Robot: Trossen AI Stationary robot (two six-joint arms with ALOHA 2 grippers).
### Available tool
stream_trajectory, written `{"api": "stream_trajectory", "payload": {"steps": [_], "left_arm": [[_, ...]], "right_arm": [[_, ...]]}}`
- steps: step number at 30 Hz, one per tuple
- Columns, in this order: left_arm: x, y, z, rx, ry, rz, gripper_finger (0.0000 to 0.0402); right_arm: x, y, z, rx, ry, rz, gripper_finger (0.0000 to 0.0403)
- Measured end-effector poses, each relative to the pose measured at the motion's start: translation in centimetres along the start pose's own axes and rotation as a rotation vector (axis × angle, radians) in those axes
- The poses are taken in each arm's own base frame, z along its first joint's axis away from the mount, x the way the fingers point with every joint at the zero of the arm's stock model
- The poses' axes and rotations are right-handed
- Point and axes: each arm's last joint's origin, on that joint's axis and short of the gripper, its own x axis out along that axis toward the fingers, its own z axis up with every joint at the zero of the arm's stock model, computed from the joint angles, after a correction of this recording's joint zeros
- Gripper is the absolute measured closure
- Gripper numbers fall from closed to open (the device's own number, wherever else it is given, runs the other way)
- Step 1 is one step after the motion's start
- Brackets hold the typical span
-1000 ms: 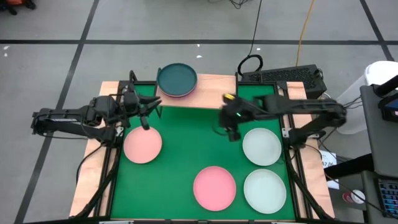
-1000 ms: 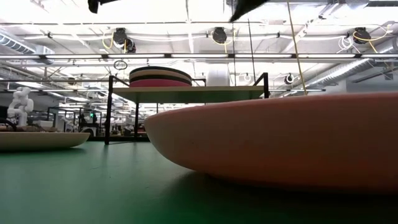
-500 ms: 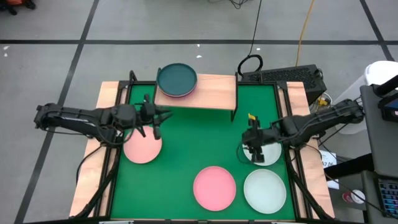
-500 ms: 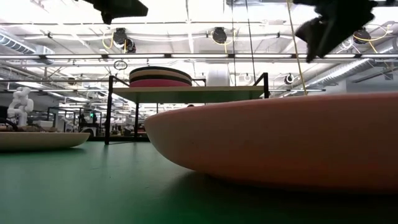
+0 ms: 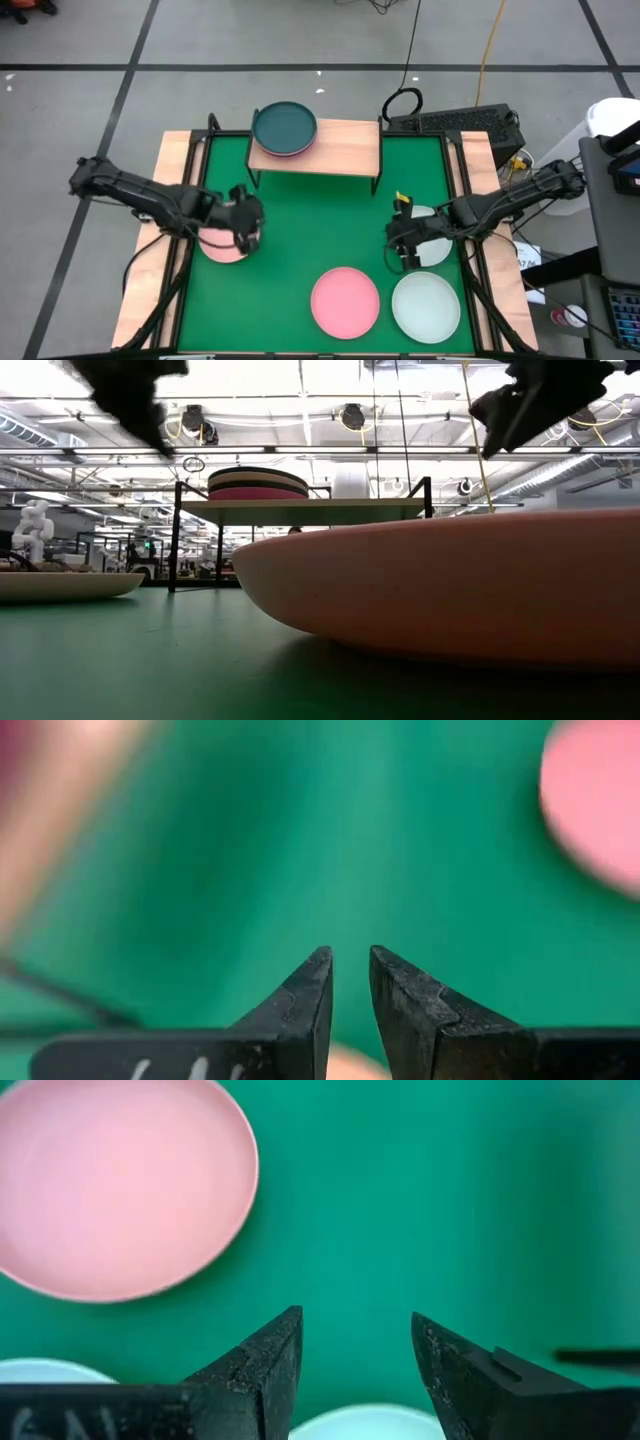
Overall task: Place and stack plates onto a shelf
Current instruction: Put the light pink plate on the shelf
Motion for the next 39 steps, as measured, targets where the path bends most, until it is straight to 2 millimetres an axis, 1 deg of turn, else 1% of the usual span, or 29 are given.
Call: {"api": "stream_trajectory", "payload": {"steps": [5, 6, 8, 12, 15, 22, 27, 33, 39], "left_arm": [[1.5, -1.8, -3.4, -0.082, 0.39, 0.023, 0.0325], [1.7, -2.1, -3.8, -0.106, 0.447, 0.029, 0.0325], [2.0, -3.0, -4.3, -0.14, 0.502, 0.01, 0.0325], [2.6, -5.1, -4.6, -0.122, 0.481, -0.057, 0.0325], [3.0, -6.3, -4.9, -0.094, 0.469, -0.075, 0.0325], [4.2, -8.0, -6.3, -0.067, 0.52, -0.007, 0.0325], [5.0, -8.5, -6.8, -0.072, 0.542, 0.032, 0.0325], [5.9, -8.6, -7.4, -0.052, 0.559, 0.101, 0.0325], [6.8, -7.7, -9.2, -0.068, 0.593, 0.173, 0.0325]], "right_arm": [[0.0, 0.1, 0.7, -0.06, -0.072, 0.01, 0.0234], [0.0, 0.1, 0.8, -0.077, -0.087, 0.01, 0.0234], [-0.1, 0.1, 1.1, -0.109, -0.116, 0.002, 0.0234], [-0.1, 0.1, 1.7, -0.154, -0.176, -0.04, 0.0234], [-0.2, 0.1, 2.1, -0.189, -0.219, -0.066, 0.0234], [-0.4, 0.2, 2.8, -0.261, -0.288, -0.076, 0.0234], [-0.4, 0.2, 2.9, -0.285, -0.3, -0.08, 0.0234], [-0.5, 0.2, 2.9, -0.289, -0.304, -0.08, 0.0234], [-0.5, 0.2, 2.9, -0.29, -0.303, -0.08, 0.0234]]}}
